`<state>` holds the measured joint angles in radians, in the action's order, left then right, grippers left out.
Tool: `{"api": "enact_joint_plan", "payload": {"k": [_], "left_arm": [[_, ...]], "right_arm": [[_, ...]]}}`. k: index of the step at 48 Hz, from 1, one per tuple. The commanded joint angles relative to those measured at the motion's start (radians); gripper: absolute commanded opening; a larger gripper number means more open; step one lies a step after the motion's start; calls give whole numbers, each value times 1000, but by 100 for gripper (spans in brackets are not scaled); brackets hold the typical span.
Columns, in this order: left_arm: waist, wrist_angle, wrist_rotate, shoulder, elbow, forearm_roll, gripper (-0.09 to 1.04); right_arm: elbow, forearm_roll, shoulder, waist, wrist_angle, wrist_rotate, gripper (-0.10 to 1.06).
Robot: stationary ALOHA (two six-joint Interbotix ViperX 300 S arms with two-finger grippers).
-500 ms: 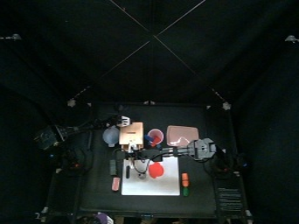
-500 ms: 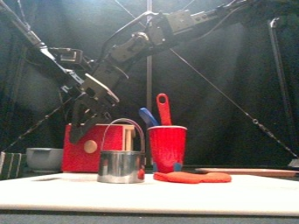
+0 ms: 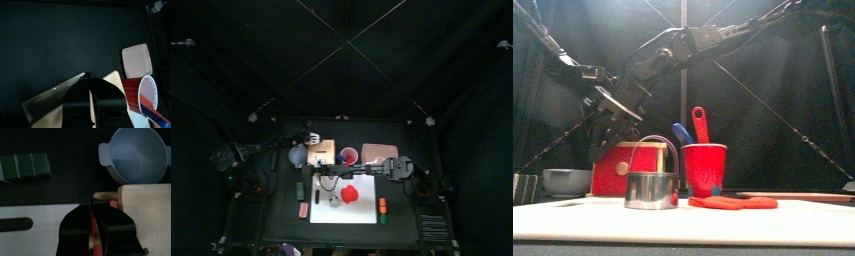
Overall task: Get the cutter from the drawer then cut the dough then place the extra dough in the bowl
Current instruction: Cut the dough
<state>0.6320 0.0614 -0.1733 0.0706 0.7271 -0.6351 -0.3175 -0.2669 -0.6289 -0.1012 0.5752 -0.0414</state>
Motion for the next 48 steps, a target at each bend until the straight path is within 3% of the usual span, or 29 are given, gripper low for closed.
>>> {"api": "enact_joint_plan", "payload": {"k": [1, 6, 16, 21, 26, 33, 40, 48], "left_arm": [[-3, 6, 2, 5, -3, 0, 25], [-3, 0, 2, 8, -3, 2, 25], [-3, -135, 9, 112, 12, 12, 25], [-5, -206, 9, 204, 60, 67, 25], [-20, -224, 11, 308, 118, 143, 25], [-112, -291, 9, 456, 219, 288, 25], [-268, -370, 8, 592, 322, 360, 25], [-451, -383, 14, 617, 379, 390, 27]], "right_arm": [[-23, 0, 29, -17, -6, 9, 49], [-38, 2, 38, -9, -9, 9, 49], [-97, -15, 91, 92, -29, 12, 49], [-72, -20, 146, 115, -40, 9, 49], [55, 48, 238, 130, -83, 8, 49], [291, 158, 385, 137, -244, 8, 49], [518, 209, 518, 152, -430, 6, 49], [719, 284, 606, 176, -575, 9, 49]]}}
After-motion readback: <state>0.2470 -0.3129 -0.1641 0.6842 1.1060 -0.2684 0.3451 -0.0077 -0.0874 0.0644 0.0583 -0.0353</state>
